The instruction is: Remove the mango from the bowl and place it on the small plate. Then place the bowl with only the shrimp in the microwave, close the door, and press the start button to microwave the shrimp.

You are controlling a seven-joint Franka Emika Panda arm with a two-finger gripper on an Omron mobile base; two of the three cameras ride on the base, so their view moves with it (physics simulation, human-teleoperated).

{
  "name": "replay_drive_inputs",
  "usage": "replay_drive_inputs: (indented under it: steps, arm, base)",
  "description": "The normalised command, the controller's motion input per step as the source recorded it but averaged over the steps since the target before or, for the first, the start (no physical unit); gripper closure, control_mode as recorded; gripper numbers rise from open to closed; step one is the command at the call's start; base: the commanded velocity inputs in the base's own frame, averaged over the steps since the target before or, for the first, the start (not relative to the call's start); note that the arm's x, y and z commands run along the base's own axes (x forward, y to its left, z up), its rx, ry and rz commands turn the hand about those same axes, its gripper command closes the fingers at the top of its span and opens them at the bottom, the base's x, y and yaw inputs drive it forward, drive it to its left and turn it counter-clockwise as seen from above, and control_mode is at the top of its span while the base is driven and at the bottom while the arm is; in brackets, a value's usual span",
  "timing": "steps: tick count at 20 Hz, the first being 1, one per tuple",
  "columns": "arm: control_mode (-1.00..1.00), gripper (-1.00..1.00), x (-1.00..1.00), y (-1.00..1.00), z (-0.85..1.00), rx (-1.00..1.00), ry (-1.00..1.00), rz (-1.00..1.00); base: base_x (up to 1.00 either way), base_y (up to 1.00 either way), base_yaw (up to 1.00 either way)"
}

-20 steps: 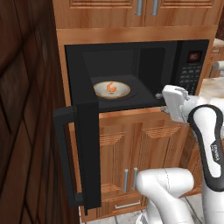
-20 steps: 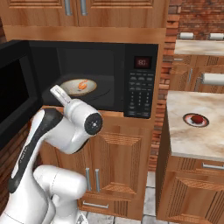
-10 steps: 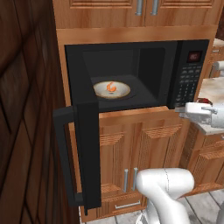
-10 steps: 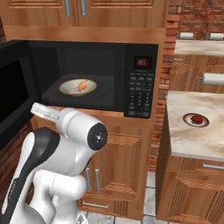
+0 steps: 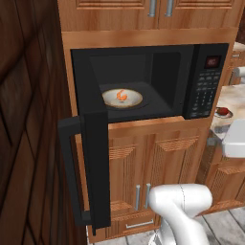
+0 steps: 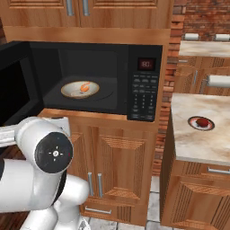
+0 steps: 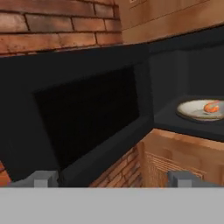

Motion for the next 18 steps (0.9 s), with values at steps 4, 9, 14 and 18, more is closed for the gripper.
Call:
replay_drive_inputs:
  steps: [4,9,14,18]
  arm:
    - [-1.00,-1.00,-0.98,0.74,0.18,-0.31,-0.45,0.10]
    - [-1.00,-1.00,-0.54,0.93,0.08,-0.26,-0.32,0.03]
    - [-1.00,-1.00,-0.24,1.00,0.00,-0.28,-0.20,0.01]
    - [-1.00,-1.00,-0.54,0.81,-0.04,-0.24,-0.24,0.05]
  base:
    - [0.00,0.00,0.00]
    - [0.00,0.00,0.00]
    - [0.00,0.00,0.00]
    - [0.00,0.00,0.00]
